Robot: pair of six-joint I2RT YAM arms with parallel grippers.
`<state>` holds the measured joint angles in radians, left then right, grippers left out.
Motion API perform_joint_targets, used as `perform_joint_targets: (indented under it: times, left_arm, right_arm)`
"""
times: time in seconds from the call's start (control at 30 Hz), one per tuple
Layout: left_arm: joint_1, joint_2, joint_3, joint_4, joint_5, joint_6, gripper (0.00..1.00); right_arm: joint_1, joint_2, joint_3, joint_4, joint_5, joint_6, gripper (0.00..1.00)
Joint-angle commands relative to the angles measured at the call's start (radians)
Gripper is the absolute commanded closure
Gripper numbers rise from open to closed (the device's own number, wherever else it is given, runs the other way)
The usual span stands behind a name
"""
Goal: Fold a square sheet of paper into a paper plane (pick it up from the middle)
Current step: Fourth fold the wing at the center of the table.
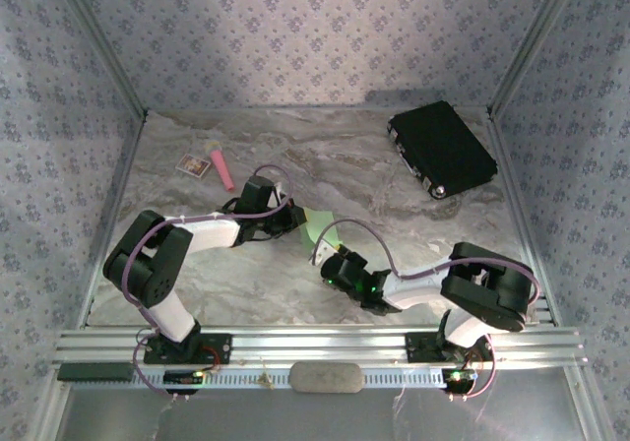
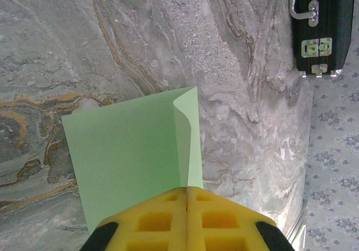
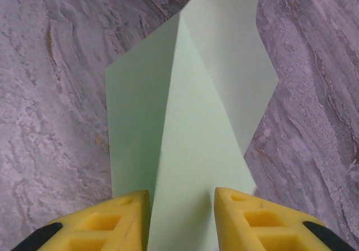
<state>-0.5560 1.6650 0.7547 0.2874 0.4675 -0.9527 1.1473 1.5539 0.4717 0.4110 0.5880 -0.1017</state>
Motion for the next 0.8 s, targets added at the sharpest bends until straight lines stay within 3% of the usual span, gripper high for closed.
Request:
perform_joint_targets:
  times: [0.0, 0.33, 0.47, 0.77]
  left_arm:
    - [0.008, 0.009, 0.018, -0.005, 0.021, 0.000, 0.95]
    - [0.007, 0.012, 0.017, -0.008, 0.020, 0.000, 0.95]
    - [0.007, 0.010, 0.015, -0.012, 0.014, -0.001, 0.95]
    - [0.008, 0.010, 0.015, -0.010, 0.014, -0.001, 0.95]
  right_arm:
    - [-0.003, -0.012, -0.011, 0.021, 0.010, 0.027, 0.70]
    - [-0.005, -0.034, -0.015, 0.009, -0.022, 0.051, 0.76]
    - [-0.014, -0.038, -0.011, -0.011, -0.065, 0.062, 0.87]
    - [-0.025, -0.028, 0.002, -0.049, -0.053, 0.094, 0.82]
